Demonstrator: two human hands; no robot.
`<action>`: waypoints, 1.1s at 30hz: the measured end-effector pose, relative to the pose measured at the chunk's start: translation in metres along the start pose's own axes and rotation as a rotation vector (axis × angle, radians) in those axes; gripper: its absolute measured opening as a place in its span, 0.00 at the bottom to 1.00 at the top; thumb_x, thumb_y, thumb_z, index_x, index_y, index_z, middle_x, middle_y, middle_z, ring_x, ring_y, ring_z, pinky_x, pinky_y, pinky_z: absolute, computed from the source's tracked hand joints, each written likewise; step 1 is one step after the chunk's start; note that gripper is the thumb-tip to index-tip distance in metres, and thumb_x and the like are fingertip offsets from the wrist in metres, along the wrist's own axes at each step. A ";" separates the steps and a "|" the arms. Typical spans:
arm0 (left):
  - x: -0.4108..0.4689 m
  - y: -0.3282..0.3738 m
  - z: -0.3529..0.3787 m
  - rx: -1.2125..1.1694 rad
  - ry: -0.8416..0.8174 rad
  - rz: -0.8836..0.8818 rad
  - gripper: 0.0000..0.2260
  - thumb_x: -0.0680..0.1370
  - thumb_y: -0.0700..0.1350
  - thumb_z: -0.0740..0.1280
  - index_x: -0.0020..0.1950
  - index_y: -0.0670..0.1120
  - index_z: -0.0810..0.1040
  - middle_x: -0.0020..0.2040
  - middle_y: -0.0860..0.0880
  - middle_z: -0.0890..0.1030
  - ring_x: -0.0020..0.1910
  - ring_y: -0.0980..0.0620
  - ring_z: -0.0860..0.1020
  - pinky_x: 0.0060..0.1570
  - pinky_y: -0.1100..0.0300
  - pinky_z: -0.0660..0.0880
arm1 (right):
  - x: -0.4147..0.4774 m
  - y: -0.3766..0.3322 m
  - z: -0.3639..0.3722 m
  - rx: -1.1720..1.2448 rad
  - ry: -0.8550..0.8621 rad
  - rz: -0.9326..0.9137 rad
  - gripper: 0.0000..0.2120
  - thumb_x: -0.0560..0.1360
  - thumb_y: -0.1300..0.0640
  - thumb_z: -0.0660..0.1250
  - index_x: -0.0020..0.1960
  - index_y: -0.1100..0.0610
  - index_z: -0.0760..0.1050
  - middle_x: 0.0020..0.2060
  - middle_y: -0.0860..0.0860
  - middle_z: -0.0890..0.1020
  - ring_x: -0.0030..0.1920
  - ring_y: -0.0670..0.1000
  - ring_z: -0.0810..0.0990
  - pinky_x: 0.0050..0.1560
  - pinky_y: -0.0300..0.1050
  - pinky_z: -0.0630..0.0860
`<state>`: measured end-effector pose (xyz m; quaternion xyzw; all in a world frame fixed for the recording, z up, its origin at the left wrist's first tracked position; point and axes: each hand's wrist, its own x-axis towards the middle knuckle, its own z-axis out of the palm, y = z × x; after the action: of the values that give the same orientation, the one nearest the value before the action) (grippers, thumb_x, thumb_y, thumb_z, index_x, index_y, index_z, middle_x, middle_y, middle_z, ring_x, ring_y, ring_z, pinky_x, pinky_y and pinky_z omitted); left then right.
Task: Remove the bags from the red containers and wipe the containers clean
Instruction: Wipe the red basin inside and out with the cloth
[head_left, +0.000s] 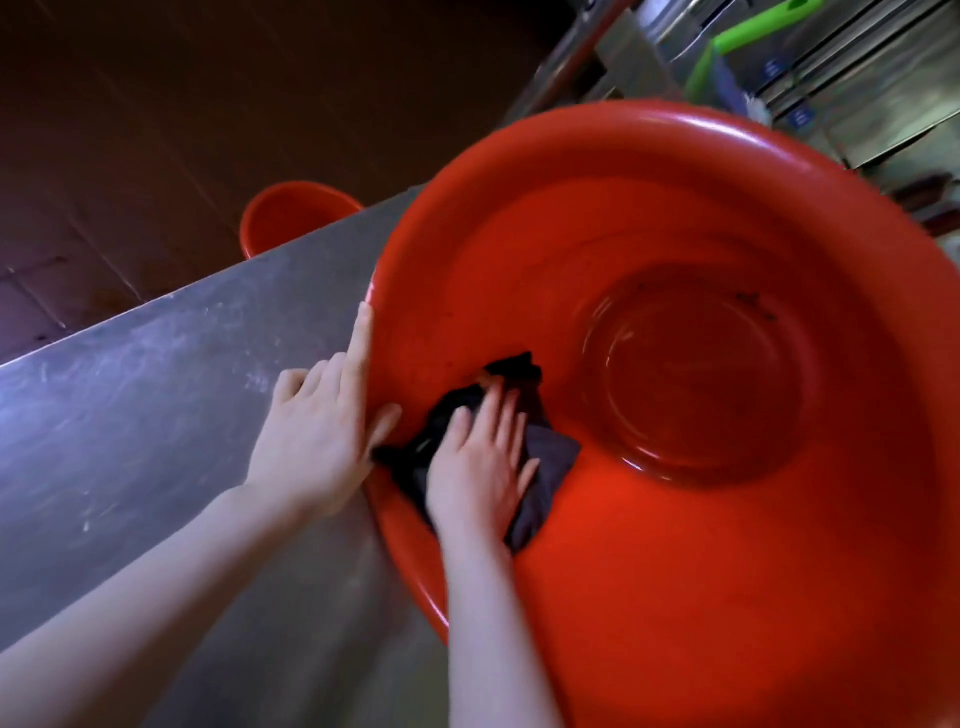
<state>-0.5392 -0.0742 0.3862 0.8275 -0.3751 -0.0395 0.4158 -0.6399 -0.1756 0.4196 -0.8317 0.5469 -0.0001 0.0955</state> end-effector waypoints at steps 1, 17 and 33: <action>-0.001 -0.002 0.000 -0.016 0.005 -0.003 0.39 0.76 0.56 0.56 0.79 0.48 0.35 0.49 0.46 0.77 0.49 0.44 0.76 0.52 0.47 0.68 | 0.019 0.001 -0.004 0.043 0.009 0.086 0.25 0.83 0.46 0.48 0.79 0.46 0.48 0.79 0.46 0.52 0.78 0.48 0.50 0.74 0.62 0.49; 0.002 0.000 -0.016 -0.247 0.055 -0.075 0.32 0.75 0.51 0.63 0.78 0.50 0.57 0.60 0.39 0.73 0.59 0.39 0.74 0.61 0.44 0.70 | -0.043 -0.002 -0.006 -0.079 -0.132 -0.312 0.30 0.81 0.42 0.50 0.78 0.43 0.39 0.77 0.41 0.39 0.78 0.47 0.43 0.75 0.57 0.51; -0.018 0.050 0.024 -0.407 0.025 -0.177 0.49 0.72 0.43 0.75 0.77 0.67 0.43 0.50 0.61 0.64 0.36 0.50 0.76 0.39 0.53 0.77 | -0.020 0.100 -0.059 -0.504 -0.262 0.019 0.31 0.80 0.35 0.42 0.79 0.44 0.41 0.79 0.46 0.44 0.79 0.54 0.42 0.76 0.60 0.43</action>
<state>-0.5908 -0.0965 0.4018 0.7566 -0.2803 -0.1402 0.5739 -0.7448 -0.2048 0.4639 -0.8171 0.5203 0.2441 -0.0445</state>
